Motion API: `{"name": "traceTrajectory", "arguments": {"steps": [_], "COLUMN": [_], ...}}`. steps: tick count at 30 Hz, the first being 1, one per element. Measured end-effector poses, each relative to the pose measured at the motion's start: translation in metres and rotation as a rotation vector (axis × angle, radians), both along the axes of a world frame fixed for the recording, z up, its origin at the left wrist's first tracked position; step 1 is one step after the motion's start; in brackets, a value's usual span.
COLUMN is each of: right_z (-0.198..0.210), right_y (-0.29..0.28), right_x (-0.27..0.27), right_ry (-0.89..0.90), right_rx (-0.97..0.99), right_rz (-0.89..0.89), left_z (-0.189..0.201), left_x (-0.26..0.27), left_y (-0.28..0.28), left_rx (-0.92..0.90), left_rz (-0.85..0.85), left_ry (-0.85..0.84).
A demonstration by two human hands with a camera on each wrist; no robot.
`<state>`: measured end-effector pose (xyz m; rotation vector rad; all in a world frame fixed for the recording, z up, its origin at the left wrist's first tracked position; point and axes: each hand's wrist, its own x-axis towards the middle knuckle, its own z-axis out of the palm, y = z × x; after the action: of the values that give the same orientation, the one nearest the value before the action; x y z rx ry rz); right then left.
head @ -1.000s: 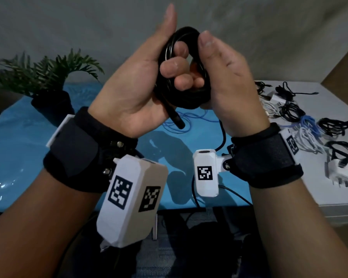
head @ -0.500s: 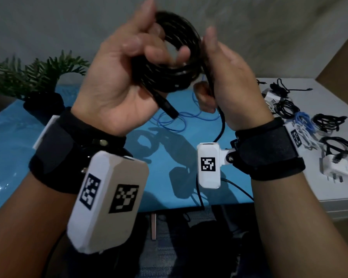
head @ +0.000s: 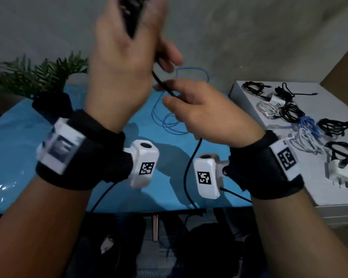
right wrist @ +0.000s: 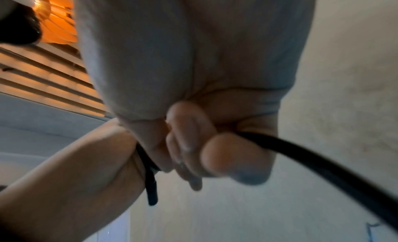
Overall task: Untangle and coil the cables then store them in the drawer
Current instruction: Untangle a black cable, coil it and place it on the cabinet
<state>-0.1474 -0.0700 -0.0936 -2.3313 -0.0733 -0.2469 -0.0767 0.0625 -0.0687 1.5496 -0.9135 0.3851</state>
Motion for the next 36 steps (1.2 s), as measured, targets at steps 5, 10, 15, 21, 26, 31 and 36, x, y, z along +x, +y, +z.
{"name": "traceTrajectory", "arguments": {"steps": [5, 10, 15, 21, 26, 31, 36], "right_z": [0.006, 0.008, 0.014, 0.023, 0.027, 0.023, 0.009], "right_y": [0.001, -0.001, -0.007, -0.033, -0.038, -0.025, -0.017], "right_x": [-0.004, -0.007, -0.012, -0.020, -0.022, -0.014, -0.002], "right_ry": [-0.009, -0.065, -0.120, -0.170, -0.270, -0.421, -0.318], "right_rx": [-0.165, -0.060, 0.222, 0.493, 0.472, 0.451, 0.531], "right_rz": [0.045, 0.039, 0.106, 0.118, 0.042, -0.008, -0.066], "left_z": [-0.010, -0.011, -0.006, -0.007, -0.003, 0.002, 0.004], "left_x": [0.002, 0.010, 0.015, 0.013, 0.014, 0.008, 0.010], "left_y": [-0.007, -0.005, 0.004, 0.010, 0.014, 0.013, 0.003], "left_rx": [0.302, 0.603, 0.589, 0.562, 0.425, 0.186, -0.301], "left_rz": [0.173, 0.215, -0.086, -0.569, -0.739, -0.937, -1.154], "left_ry": [-0.152, -0.172, 0.121, 0.365, 0.520, 0.718, 0.931]}}
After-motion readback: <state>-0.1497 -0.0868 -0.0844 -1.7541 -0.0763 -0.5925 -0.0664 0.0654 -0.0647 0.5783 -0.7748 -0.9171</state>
